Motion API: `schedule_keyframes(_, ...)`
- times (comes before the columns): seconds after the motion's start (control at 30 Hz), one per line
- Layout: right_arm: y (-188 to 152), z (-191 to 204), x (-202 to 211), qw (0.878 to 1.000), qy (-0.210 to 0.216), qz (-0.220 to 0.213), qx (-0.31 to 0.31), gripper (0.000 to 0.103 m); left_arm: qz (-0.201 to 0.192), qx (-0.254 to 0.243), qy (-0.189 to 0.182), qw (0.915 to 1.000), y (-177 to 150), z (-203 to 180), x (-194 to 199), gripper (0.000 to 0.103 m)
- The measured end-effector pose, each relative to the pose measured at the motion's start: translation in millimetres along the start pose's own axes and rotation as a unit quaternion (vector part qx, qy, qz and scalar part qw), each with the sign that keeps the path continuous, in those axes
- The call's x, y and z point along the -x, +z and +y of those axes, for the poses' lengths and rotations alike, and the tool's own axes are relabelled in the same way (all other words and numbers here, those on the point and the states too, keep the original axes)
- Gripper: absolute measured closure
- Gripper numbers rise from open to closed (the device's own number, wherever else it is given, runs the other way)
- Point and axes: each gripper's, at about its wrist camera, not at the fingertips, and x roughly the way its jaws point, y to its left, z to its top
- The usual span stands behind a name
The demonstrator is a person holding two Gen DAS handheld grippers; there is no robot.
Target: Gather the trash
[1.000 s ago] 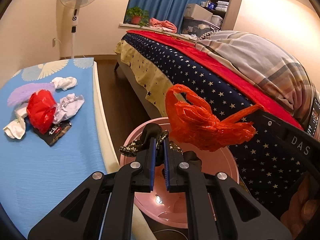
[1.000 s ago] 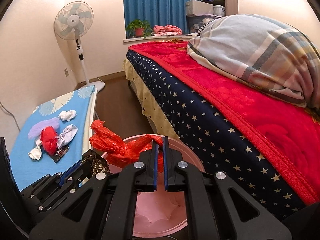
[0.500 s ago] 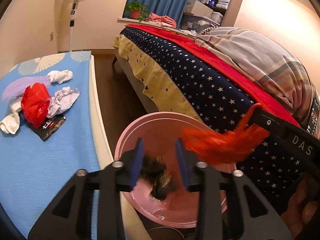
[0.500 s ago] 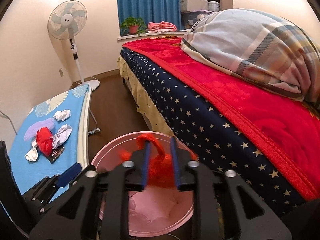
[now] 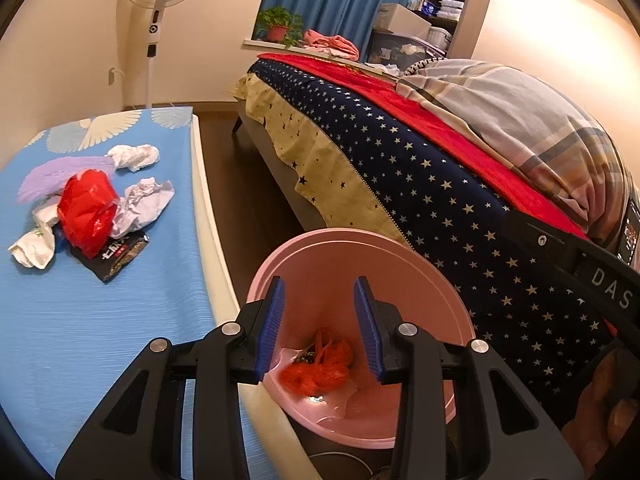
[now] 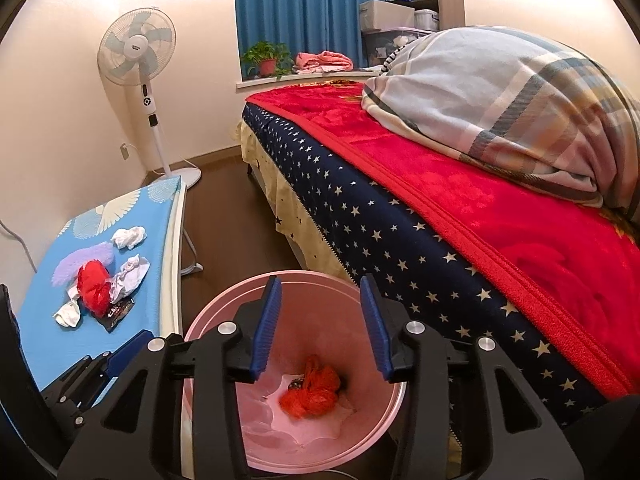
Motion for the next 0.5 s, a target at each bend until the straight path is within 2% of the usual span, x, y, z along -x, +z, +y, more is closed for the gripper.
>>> schedule_keyframes(0.3,-0.7,7.7,5.6,1.0,0.022,-0.011,0.002,0.061,-0.01,0.0,0.01,0.9999,1.9,6.6,12.3,0.067)
schedule_keyframes(0.5,-1.9,24.0,10.3,0.998,0.057,-0.023,0.013,0.061,-0.017,0.007,0.022,0.9996,1.1,21.6,22.8,0.067)
